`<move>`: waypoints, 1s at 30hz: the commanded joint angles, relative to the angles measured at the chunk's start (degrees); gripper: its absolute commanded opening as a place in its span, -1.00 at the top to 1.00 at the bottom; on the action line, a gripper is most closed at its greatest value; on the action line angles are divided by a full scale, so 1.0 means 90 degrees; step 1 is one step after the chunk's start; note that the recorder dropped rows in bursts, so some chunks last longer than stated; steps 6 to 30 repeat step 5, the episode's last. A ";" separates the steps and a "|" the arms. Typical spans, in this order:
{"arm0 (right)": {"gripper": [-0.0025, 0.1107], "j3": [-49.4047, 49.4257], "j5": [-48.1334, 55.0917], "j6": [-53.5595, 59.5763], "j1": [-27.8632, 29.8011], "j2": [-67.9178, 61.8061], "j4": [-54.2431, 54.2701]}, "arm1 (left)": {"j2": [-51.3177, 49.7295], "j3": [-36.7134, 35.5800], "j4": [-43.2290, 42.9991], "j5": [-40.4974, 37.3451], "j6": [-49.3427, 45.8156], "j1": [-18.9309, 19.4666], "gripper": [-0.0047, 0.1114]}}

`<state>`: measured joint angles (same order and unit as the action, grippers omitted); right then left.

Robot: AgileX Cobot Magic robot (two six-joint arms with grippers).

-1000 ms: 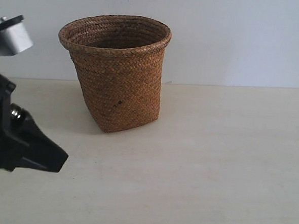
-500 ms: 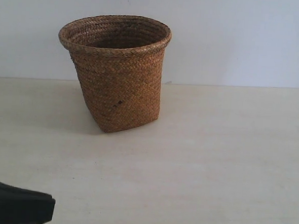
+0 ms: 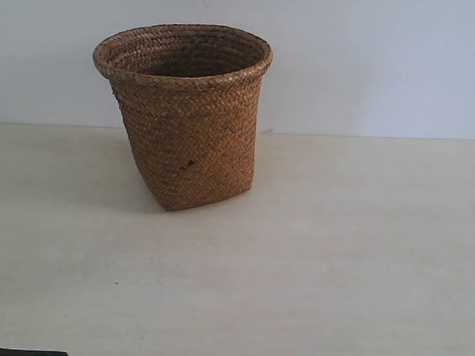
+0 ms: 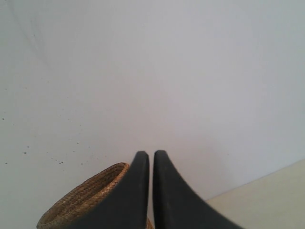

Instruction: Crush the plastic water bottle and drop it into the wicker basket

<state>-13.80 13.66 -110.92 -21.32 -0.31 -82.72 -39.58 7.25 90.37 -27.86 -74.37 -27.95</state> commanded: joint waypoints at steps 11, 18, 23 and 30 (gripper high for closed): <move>0.96 0.0012 0.0003 0.0032 0.0023 0.0034 -0.0021 | 0.0061 -0.0047 0.0167 0.0067 -0.0128 0.0006 0.82; 0.96 0.0012 0.0003 0.0032 0.0023 0.0034 -0.0021 | 0.0061 -0.0047 0.0167 0.0067 -0.0128 0.0006 0.82; 0.96 0.0012 0.0003 0.0032 0.0023 0.0034 -0.0021 | 0.0061 -0.0047 0.0167 0.0067 -0.0128 0.0006 0.82; 0.96 0.0012 0.0003 0.0032 0.0023 0.0034 -0.0021 | 0.0061 -0.0047 0.0167 0.0067 -0.0128 0.0006 0.82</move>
